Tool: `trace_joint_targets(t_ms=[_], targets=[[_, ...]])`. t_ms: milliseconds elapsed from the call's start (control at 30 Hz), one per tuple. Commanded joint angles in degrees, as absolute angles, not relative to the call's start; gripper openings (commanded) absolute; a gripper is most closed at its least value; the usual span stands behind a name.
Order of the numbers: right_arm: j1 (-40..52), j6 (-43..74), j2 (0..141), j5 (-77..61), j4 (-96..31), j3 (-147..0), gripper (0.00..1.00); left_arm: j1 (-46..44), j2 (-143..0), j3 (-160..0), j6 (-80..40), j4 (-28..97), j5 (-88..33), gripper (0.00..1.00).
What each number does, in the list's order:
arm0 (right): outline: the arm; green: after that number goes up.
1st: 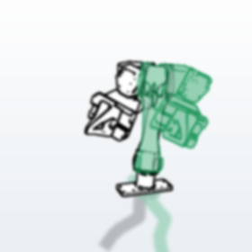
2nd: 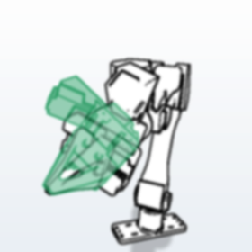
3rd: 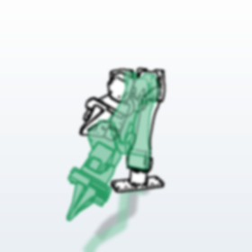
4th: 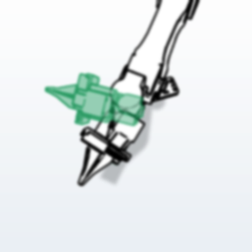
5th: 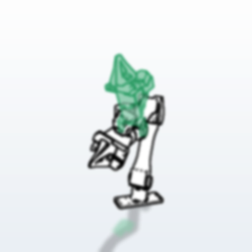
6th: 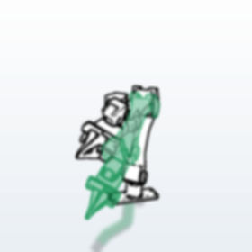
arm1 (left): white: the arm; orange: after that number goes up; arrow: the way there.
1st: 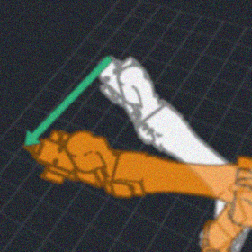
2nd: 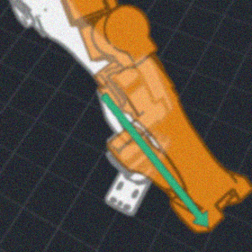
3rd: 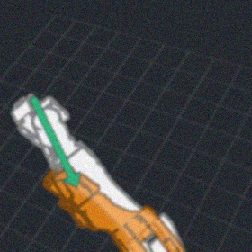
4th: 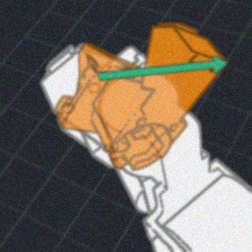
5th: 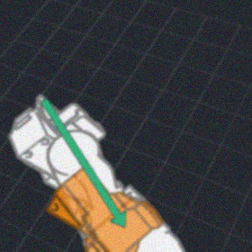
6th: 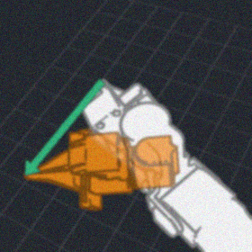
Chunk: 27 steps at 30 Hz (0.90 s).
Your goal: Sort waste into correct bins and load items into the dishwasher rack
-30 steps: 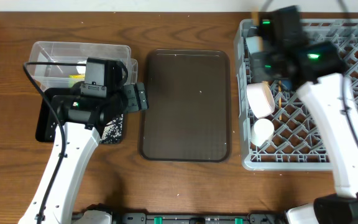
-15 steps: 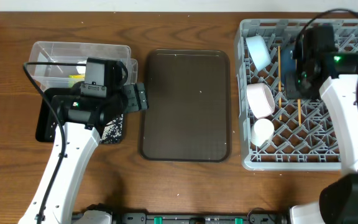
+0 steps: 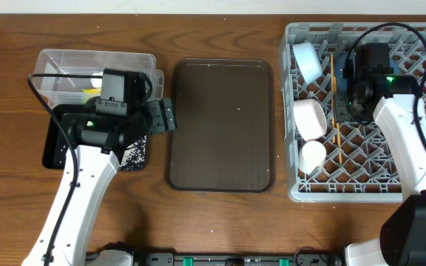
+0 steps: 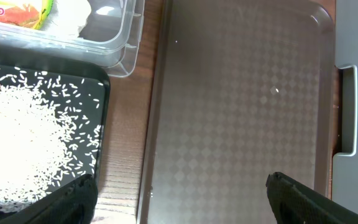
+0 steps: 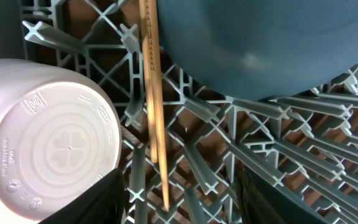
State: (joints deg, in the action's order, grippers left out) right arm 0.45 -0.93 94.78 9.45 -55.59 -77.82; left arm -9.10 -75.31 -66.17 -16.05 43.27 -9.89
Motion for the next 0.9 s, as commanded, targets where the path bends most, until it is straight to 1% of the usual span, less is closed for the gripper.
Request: trace_joint_targets(t_ms=[0,133,200,233,367,500,667,733,767,867], targets=[[0.05,-0.05,94.72,8.64,-55.53,-78.48,0.56,-8.91,-74.89,-66.98,-15.31,43.33,-9.37,0.89],[0.21,-0.05,93.73,3.81,-55.75,-80.71,0.56,-8.91,-74.89,-66.98,-15.31,43.33,-9.37,0.89],[0.86,-0.05,92.68,0.58,-54.78,-81.56,0.52,-8.91,-74.89,-66.98,-15.31,43.33,-9.37,0.9],[1.58,-0.05,91.96,-1.28,-53.41,-81.73,0.53,-8.91,-74.89,-66.98,-15.29,43.33,-9.37,0.9],[5.74,-0.03,88.99,-3.09,-49.6,-81.73,0.6,-8.91,-74.89,-66.98,-15.31,43.33,-9.37,0.89],[10.33,1.98,84.9,-2.79,-47.29,-81.73,0.77,-8.91,-74.89,-66.98,-15.31,43.33,-9.37,0.9],[11.4,8.64,78.61,-0.89,-47.79,-81.76,0.84,-8.91,-74.89,-66.98,-15.31,43.33,-9.37,0.9],[11.29,9.82,75.4,-0.89,-49.1,-81.76,0.85,-8.91,-74.89,-66.98,-15.31,43.33,-9.37,0.89],[11.29,9.8,73.69,-0.86,-49.78,-81.76,0.99,-8.91,-74.89,-66.98,-15.31,43.33,-9.37,0.89],[11.31,9.82,69.3,-0.86,-51.9,-81.76,0.99,-8.91,-74.89,-66.98,-15.31,43.33,-9.37,0.9]])
